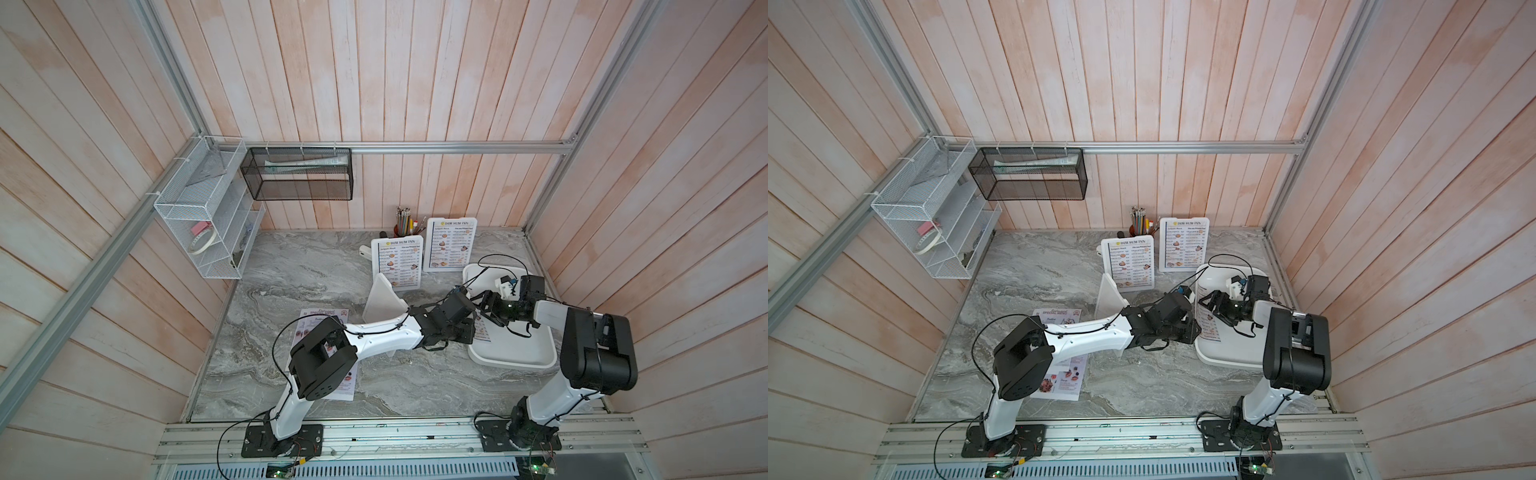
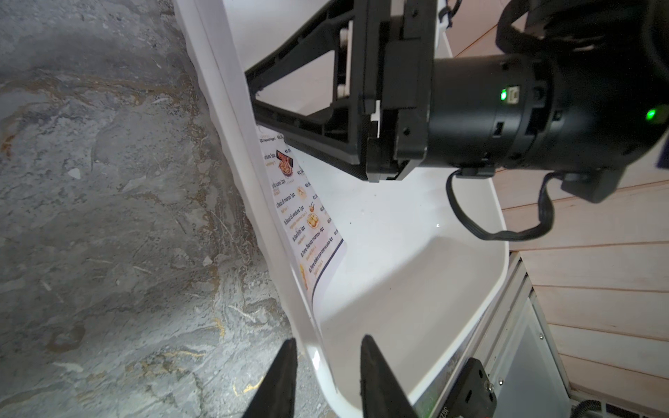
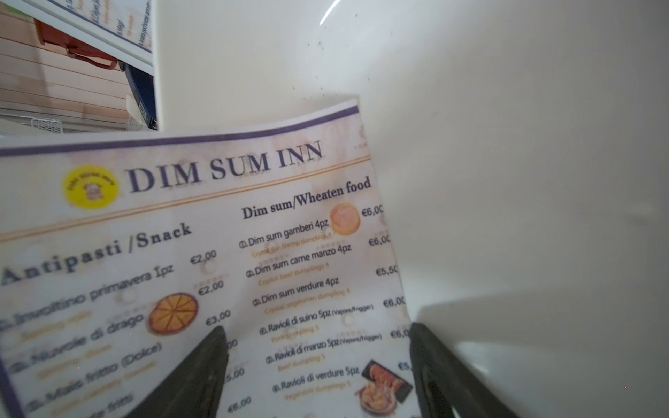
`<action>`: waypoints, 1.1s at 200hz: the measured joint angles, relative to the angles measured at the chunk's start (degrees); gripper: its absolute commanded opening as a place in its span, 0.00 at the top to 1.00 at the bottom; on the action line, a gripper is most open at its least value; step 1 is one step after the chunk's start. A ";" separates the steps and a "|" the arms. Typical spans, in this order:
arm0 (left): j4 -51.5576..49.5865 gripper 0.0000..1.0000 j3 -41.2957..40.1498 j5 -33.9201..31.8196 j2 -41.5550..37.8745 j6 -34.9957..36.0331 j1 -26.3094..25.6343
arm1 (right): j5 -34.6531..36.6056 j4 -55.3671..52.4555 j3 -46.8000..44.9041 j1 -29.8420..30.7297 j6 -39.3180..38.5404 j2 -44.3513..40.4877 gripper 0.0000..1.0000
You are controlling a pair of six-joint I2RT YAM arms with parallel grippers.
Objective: Replace the menus in the menu holders
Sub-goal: Pick up the menu from the storage box.
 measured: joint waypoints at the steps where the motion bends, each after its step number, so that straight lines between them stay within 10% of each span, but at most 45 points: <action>1: -0.02 0.71 0.00 0.04 0.02 -0.11 0.02 | 0.00 0.00 0.00 0.00 0.00 0.00 0.20; 220: 1.29 0.96 0.11 3.76 -0.70 -0.98 1.01 | 1.99 -7.21 4.85 -1.55 0.22 -8.70 0.11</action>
